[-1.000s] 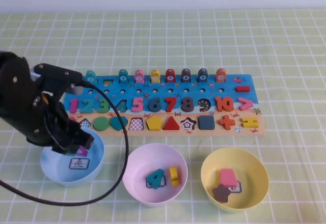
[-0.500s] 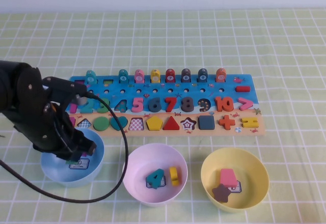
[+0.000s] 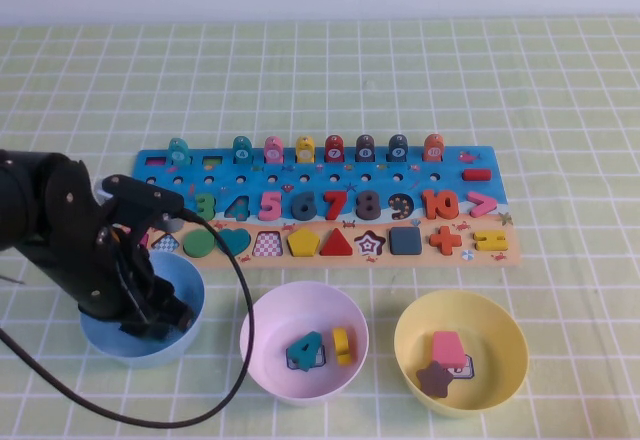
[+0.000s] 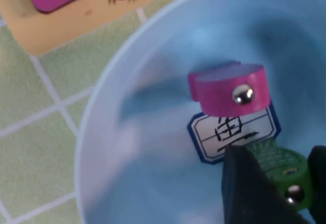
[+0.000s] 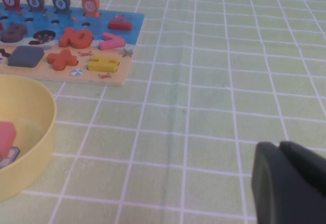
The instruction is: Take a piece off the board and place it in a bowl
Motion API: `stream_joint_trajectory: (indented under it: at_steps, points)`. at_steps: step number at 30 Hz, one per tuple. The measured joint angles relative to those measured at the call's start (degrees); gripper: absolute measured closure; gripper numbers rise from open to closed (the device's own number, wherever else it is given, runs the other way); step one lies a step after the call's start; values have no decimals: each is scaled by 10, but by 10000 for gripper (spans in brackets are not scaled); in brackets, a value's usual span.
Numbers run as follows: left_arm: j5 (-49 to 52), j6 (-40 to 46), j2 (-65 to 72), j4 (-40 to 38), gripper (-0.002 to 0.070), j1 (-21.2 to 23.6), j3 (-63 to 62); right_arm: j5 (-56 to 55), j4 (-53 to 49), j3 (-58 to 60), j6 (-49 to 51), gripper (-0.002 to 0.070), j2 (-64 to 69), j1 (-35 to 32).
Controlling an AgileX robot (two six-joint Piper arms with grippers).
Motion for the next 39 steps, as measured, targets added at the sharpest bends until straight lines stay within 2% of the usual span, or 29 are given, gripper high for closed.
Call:
stream_joint_trajectory:
  at_steps: [4, 7, 10, 16, 23, 26, 28, 31, 32, 35, 39]
  points:
    - [-17, 10, 0, -13, 431, 0, 14, 0, 0, 0, 0, 694, 0, 0]
    - [-19, 12, 0, -17, 317, 0, 19, 0, 0, 0, 0, 694, 0, 0]
    - [-22, 12, 0, -18, 260, 0, 19, 0, 0, 0, 0, 694, 0, 0]
    - [-23, 13, -50, -17, 237, 0, 19, 0, 0, 0, 0, 694, 0, 0]
    - [3, 13, -208, -15, 237, 0, 21, 0, 0, 0, 0, 694, 0, 0]
    - [1, 13, -303, -15, 297, 0, 32, 0, 0, 0, 0, 694, 0, 0]
    - [-10, 13, -366, -15, 389, 0, 50, 0, 0, 0, 0, 694, 0, 0]
    - [-38, 13, -466, -15, 575, 0, 99, 0, 0, 0, 0, 694, 0, 0]
    - [-44, 13, -496, -14, 610, 0, 116, 0, 0, 0, 0, 694, 0, 0]
    - [-45, 13, -572, -14, 657, 0, 154, 0, 0, 0, 0, 694, 0, 0]
    - [-26, 13, -657, -14, 673, 0, 185, 0, 0, 0, 0, 694, 0, 0]
